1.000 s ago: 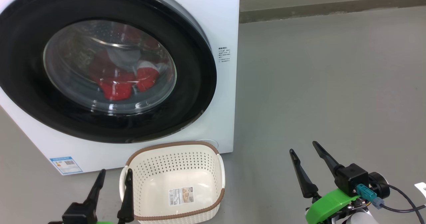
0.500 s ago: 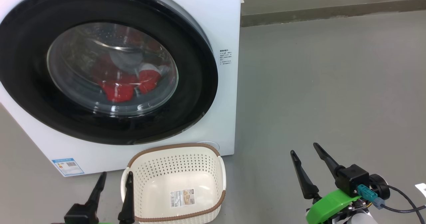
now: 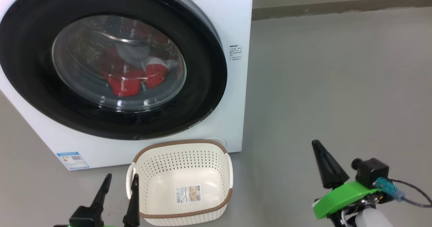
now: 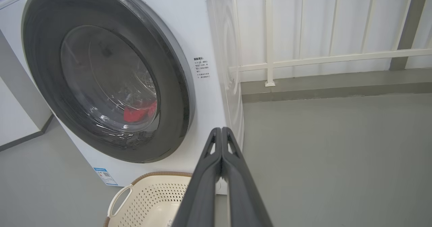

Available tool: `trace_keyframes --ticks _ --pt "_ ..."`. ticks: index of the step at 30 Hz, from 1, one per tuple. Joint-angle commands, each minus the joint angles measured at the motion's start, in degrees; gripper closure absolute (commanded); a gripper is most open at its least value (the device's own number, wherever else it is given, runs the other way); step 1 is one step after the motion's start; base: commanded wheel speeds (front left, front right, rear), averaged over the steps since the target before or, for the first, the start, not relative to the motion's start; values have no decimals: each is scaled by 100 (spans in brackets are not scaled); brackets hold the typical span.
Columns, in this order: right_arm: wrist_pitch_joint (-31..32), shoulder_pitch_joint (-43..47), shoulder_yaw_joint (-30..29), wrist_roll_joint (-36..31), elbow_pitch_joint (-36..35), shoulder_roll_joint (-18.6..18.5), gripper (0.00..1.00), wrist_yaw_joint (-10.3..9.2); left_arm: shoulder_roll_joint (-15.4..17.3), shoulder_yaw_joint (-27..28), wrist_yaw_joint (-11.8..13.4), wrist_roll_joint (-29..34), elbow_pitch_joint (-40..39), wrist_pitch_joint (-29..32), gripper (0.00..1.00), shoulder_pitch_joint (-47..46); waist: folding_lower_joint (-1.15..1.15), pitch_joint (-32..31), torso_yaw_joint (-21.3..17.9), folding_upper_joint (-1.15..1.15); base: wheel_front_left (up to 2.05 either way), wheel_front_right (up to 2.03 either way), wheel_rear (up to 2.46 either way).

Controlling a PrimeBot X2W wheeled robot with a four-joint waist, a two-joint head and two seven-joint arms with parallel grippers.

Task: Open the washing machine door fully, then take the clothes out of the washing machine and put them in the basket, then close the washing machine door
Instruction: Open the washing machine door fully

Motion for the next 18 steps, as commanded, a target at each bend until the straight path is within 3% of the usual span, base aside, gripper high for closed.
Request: trace_keyframes --ticks 1,18 --pt "-54 -309 83 178 -119 -40 100 2 85 155 16 59 -169 -69 0 -270 0 40 30 0 0 0 0" --pt "-48 -1638 260 3817 273 -40 100 2 85 42 30 -179 -364 -69 0 -592 0 698 287 0 0 0 0"
